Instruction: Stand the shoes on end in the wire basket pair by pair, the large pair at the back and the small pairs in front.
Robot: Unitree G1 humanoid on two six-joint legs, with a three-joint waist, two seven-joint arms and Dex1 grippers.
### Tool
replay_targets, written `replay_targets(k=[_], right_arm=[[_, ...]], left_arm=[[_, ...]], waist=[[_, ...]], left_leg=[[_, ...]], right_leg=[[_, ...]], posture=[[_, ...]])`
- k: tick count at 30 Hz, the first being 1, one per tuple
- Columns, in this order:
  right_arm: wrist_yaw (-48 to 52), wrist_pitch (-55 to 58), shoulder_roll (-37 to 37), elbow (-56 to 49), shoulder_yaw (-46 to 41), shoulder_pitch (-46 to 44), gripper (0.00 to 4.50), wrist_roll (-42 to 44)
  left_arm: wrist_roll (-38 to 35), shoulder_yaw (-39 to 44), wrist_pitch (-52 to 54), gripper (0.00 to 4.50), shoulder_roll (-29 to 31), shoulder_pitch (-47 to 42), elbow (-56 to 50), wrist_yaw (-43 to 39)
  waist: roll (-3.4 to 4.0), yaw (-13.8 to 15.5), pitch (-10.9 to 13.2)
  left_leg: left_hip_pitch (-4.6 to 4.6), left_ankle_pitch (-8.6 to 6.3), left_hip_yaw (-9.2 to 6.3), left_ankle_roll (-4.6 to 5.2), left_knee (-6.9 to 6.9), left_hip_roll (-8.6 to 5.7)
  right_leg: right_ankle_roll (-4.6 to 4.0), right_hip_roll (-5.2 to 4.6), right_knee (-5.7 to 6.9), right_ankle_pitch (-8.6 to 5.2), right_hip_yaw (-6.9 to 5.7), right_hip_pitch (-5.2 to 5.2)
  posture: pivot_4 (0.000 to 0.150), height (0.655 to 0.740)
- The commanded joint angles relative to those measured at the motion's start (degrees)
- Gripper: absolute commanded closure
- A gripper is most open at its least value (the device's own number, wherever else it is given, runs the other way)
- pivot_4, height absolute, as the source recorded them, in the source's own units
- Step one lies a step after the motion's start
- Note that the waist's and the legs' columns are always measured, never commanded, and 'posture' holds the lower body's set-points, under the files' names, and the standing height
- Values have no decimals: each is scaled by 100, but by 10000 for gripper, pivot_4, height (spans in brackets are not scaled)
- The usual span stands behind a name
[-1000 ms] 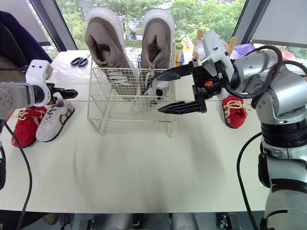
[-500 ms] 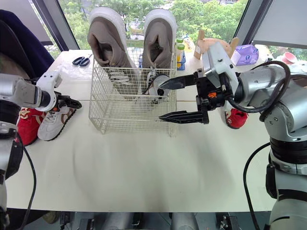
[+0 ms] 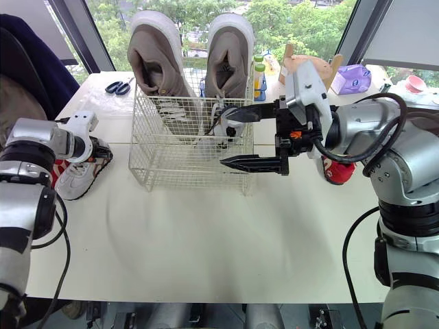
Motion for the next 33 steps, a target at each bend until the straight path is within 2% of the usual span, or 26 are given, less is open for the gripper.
replay_targets(k=[1, 3, 4, 7, 9, 11, 13, 14, 17, 20, 24, 29, 33], right_arm=[[-30, -110, 11, 16, -38, -31, 0, -28], [-12, -122, 7, 74, -30, -39, 0, -31], [1, -127, 6, 114, -23, -44, 0, -30], [23, -137, 28, 288, 19, -103, 0, -41], [39, -132, 55, 459, 25, -163, 0, -44], [88, -143, 74, 682, 56, -244, 0, -86], [153, -192, 103, 902, 128, -340, 0, -180], [177, -218, 140, 1022, 177, -406, 0, -233], [276, -288, 255, 1355, 351, -621, 0, -397], [449, -254, 288, 1635, 505, -798, 0, -515], [627, -2, 188, 1445, 673, -813, 0, -524], [560, 471, 11, 1033, 546, -711, 0, -369], [407, 779, -110, 800, 399, -632, 0, -238]], left_arm=[[24, 369, 260, 44312, 248, -261, -339, -79], [-151, 681, 681, 44312, 447, -272, -1056, -74], [-296, 927, 1026, 44312, 557, -148, -1745, -14], [-710, 2096, 2649, 44312, 644, 347, -4365, 434], [-780, 3100, 3312, 44312, 323, 681, -6324, 817], [-580, 4264, 3900, 44312, -480, 672, -8215, 1272], [-453, 4907, 4034, 44312, -1297, 539, -9645, 1629], [-550, 5280, 4049, 44312, -1908, 332, -10318, 1679], [-1100, 5655, 3474, 44312, -3232, 515, -11816, 1560], [-1275, 4972, 2453, 44312, -3717, 1294, -11935, 1478], [-1210, 3925, 731, 44312, -3979, 2062, -11317, 1381], [-1206, 3021, -855, 44312, -4241, 2654, -10571, 1267], [-1075, 2384, -1879, 44312, -4315, 2808, -10015, 1283]], waist=[[-2, -17, 1], [-27, -26, 16], [-36, -32, 19], [-38, -53, 20], [-37, -51, 19], [-37, -22, 18], [-37, -3, 18], [-37, 4, 18], [-38, 19, 18], [-30, 9, 14], [-30, 2, 14], [-30, 73, 14], [-30, 120, 14]], left_leg=[[0, 0, 0, 0, 1, 0], [-2, 0, -1, 0, 0, 2], [-6, 0, -4, 0, 0, 4], [-34, 0, -7, -1, 2, 6], [-57, 1, -8, -2, 5, 5], [-73, 3, -8, -7, 17, 3], [-93, 11, -15, -23, 47, 3], [-92, 11, -15, -24, 52, 2], [-85, 9, -16, -22, 61, -1], [-56, 8, -15, -21, 61, -1], [-44, 2, -18, -10, 59, 5], [-46, -4, -12, 0, 61, 2], [-46, -5, -10, 3, 64, 3]], right_leg=[[0, 0, 0, 0, 0, 0], [0, 2, 1, 0, 0, -2], [0, 4, 2, 0, 0, -6], [1, 1, 5, 1, 1, -30], [2, -4, 12, 2, 2, -49], [6, -9, 10, 5, 3, -62], [6, -7, 13, 5, -3, -67], [6, -7, 10, 5, -3, -62], [17, -6, 0, 14, -5, -41], [17, -5, 2, 15, -3, -18], [9, 6, 3, 18, -1, -9], [9, 0, -4, 18, 2, -9], [9, -1, -5, 19, 3, -10]], posture=[[1500, 7400], [1500, 7400], [1500, 7400], [1500, 7400], [1500, 7400], [1500, 7400], [1500, 7400], [1500, 7400], [1500, 7400], [1500, 7400], [1500, 7400], [1500, 7400], [1500, 7400]])
